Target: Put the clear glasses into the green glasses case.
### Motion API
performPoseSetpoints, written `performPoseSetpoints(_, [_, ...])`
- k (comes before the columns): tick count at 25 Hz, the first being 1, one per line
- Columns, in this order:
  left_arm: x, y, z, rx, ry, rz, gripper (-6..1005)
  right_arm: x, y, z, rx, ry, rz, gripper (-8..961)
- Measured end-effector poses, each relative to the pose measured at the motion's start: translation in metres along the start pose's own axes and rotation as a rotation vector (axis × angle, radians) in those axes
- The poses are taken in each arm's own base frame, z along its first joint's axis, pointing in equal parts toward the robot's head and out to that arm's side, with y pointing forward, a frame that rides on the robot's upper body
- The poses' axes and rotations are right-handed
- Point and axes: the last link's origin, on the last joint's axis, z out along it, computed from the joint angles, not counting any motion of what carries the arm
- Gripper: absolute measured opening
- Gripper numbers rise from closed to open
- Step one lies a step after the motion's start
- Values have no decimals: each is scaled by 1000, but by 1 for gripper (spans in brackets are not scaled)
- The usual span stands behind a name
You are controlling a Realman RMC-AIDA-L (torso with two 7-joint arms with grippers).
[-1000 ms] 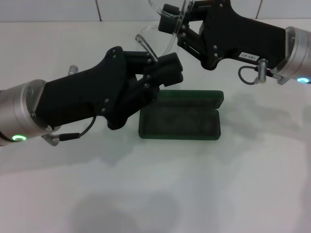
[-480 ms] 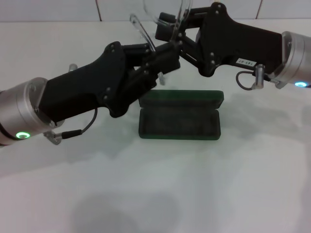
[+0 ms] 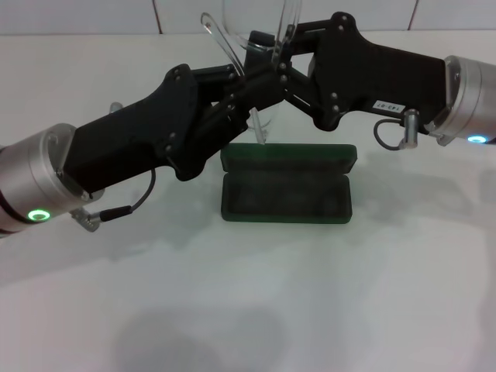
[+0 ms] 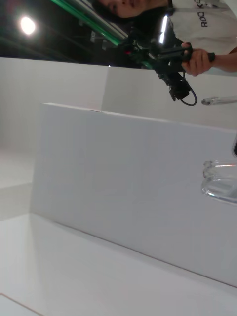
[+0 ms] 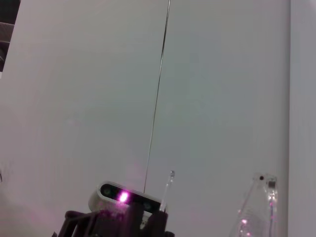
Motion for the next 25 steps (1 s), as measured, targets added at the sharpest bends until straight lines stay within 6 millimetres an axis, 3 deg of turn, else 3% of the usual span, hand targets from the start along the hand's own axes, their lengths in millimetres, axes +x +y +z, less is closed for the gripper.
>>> performPoseSetpoints(25, [-1,-7,0,46,-18,-45,101,6,1,6,-9,36,2,132])
